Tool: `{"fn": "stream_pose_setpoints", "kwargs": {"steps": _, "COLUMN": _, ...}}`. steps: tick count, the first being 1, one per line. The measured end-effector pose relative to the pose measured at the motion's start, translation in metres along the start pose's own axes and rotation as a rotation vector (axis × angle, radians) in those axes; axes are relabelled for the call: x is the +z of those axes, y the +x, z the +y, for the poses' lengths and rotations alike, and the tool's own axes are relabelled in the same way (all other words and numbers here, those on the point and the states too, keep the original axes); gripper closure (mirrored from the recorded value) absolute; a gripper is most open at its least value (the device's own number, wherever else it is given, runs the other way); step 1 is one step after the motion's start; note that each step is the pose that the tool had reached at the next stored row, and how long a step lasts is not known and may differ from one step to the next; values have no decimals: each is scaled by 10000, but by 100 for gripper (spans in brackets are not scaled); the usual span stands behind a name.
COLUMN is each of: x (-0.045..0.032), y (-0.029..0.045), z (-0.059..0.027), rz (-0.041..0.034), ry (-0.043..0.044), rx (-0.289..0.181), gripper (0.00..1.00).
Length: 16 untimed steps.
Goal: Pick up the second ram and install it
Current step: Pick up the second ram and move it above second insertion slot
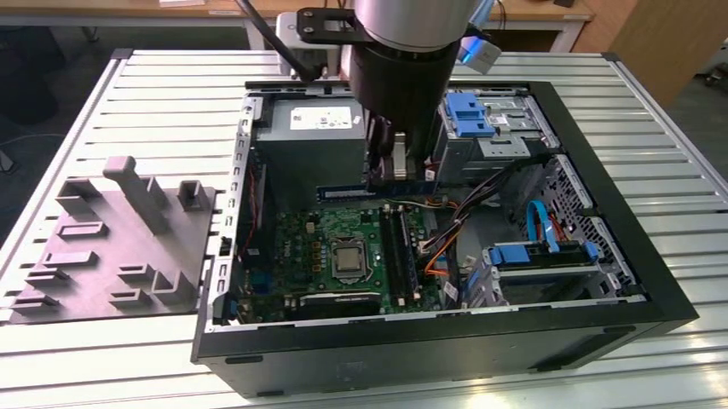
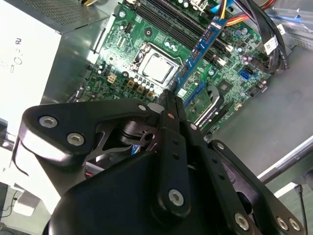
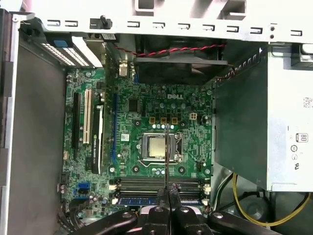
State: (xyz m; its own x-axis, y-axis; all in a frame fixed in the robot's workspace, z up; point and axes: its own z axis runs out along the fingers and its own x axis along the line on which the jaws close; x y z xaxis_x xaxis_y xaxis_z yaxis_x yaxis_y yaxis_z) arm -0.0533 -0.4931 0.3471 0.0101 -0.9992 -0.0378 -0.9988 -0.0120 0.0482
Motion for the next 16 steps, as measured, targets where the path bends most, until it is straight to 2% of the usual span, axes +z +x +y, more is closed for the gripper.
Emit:
{"fn": "stream_pose_setpoints", "kwargs": {"steps": 10, "x": 135, "y": -14, "z": -7, "rz": 0, "ry": -3, "rx": 0, "gripper": 89}}
{"fn": "stream_pose_setpoints", "kwargs": {"steps": 16, "x": 191, "y": -12, "z": -10, "rz": 2, "ry": -4, "rx": 0, "gripper": 89}}
